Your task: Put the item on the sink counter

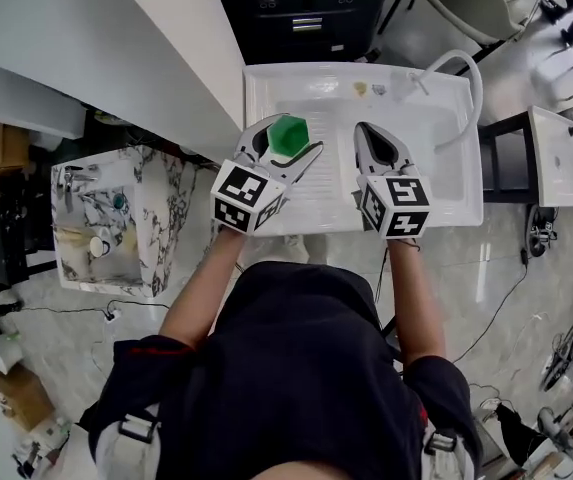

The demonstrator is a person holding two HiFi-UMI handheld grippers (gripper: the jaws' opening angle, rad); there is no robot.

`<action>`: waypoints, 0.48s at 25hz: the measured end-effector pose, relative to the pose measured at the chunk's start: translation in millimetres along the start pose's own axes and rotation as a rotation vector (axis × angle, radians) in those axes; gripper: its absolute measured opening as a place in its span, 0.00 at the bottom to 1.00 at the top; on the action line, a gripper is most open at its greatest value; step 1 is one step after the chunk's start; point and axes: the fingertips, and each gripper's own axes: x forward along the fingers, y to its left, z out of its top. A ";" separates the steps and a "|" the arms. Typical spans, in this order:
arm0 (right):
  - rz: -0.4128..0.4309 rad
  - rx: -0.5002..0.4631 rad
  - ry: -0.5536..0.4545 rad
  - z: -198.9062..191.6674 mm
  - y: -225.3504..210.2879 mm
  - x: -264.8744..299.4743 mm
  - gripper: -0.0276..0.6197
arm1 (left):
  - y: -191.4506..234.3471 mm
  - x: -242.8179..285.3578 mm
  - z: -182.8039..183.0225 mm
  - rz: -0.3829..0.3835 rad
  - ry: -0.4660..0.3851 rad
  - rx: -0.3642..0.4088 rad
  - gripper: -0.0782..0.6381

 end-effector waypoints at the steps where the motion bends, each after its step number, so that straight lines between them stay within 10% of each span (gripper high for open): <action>1: -0.005 0.001 0.005 -0.9 0.1 3.0 0.09 | 3.1 1.3 -1.6 -0.006 0.001 -0.004 0.54; 12: -0.034 -0.014 0.039 -6.9 -8.7 10.4 0.09 | 3.9 26.1 -4.0 -0.077 -0.001 -0.034 0.54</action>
